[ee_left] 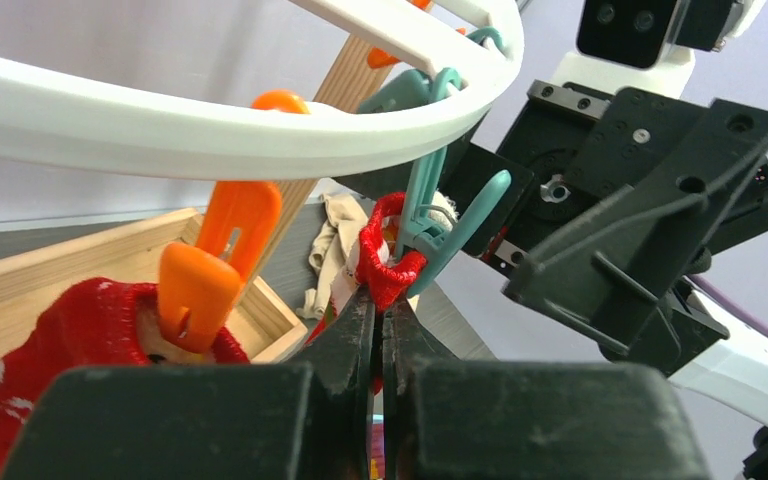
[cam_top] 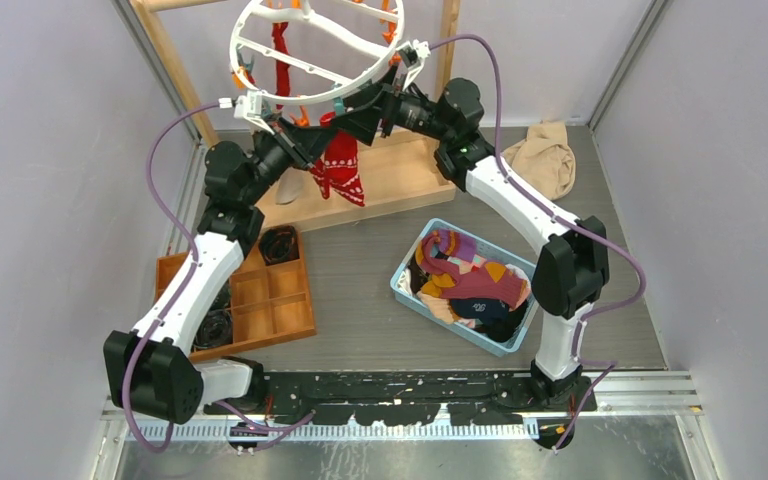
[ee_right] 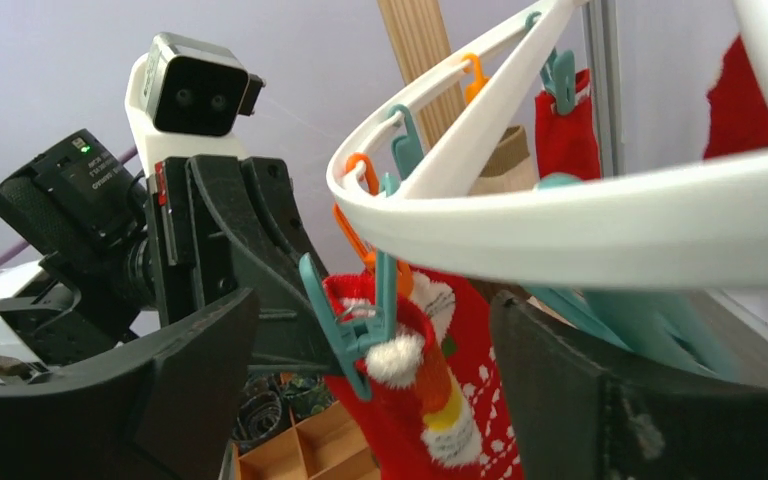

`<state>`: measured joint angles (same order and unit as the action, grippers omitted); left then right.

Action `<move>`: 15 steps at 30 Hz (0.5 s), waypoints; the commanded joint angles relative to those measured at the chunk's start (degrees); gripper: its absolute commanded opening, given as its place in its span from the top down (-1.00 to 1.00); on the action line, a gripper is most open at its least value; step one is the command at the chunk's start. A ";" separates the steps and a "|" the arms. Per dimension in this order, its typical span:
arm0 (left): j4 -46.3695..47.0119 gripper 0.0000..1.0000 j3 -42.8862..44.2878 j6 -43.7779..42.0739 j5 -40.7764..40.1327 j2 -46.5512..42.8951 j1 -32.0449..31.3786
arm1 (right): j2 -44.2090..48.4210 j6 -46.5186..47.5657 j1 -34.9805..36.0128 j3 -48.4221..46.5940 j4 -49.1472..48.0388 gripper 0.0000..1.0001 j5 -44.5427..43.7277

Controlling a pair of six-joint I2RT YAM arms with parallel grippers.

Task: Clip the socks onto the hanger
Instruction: Clamp the sock onto the hanger.

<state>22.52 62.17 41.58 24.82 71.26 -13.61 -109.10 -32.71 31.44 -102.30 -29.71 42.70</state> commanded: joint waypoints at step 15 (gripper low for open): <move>-4.86 0.51 1.28 -5.52 -4.28 -3.66 1.39 | 19.73 19.94 -3.80 17.50 14.33 -0.99 6.81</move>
<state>19.09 61.89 37.85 22.46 70.87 -12.62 -95.55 -21.43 28.27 -87.35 -21.96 47.33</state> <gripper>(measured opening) 0.151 0.995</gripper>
